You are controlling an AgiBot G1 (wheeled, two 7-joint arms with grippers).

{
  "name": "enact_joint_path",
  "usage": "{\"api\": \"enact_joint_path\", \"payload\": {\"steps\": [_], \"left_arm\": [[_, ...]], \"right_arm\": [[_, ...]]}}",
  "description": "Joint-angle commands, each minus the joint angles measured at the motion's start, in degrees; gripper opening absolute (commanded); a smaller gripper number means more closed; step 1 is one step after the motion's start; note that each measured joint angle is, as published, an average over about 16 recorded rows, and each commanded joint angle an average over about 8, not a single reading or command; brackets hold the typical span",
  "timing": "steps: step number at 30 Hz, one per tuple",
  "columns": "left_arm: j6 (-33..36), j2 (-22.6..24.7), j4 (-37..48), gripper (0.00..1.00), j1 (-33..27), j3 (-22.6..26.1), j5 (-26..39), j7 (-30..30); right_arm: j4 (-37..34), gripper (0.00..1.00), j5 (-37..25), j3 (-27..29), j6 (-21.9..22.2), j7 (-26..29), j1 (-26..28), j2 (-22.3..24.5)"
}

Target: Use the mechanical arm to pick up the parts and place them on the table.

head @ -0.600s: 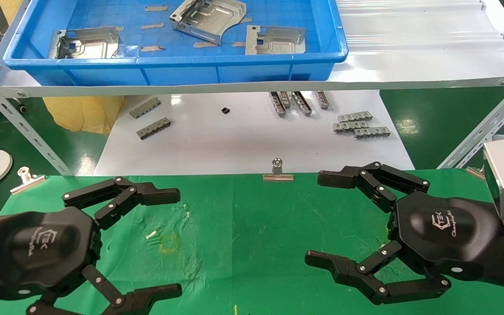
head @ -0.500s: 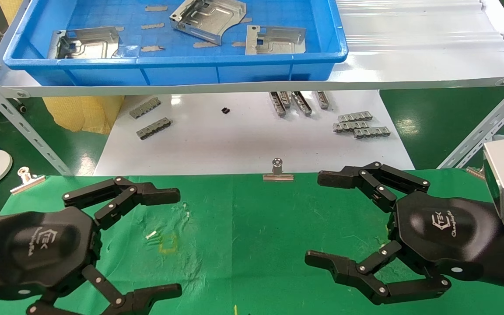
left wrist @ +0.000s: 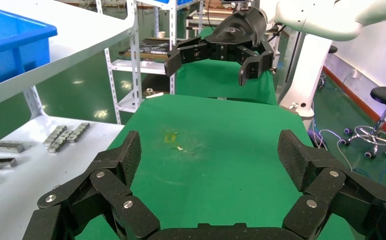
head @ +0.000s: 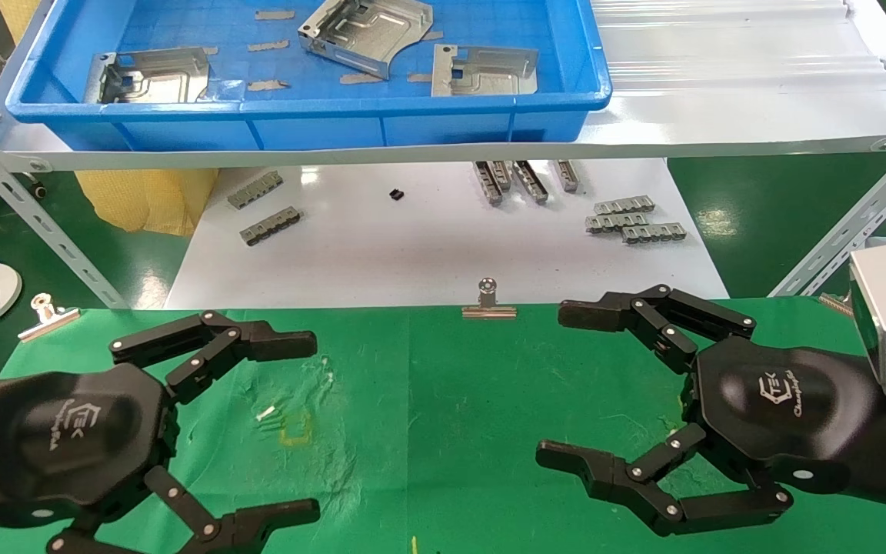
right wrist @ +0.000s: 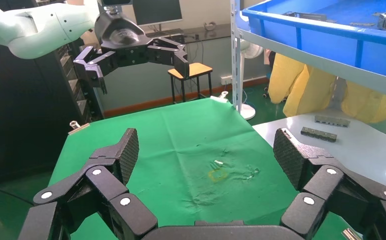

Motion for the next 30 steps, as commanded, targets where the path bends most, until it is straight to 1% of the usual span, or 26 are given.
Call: {"api": "enact_joint_path", "payload": {"steps": [1, 9, 30], "left_arm": [[0.00, 0.00, 0.00, 1.00, 0.00, 0.00, 0.00, 0.00], [0.00, 0.00, 0.00, 1.00, 0.00, 0.00, 0.00, 0.00], [0.00, 0.00, 0.00, 1.00, 0.00, 0.00, 0.00, 0.00]], "right_arm": [[0.00, 1.00, 0.00, 0.00, 0.00, 0.00, 0.00, 0.00], [0.00, 0.00, 0.00, 0.00, 0.00, 0.00, 0.00, 0.00], [0.00, 0.00, 0.00, 0.00, 0.00, 0.00, 0.00, 0.00]]}}
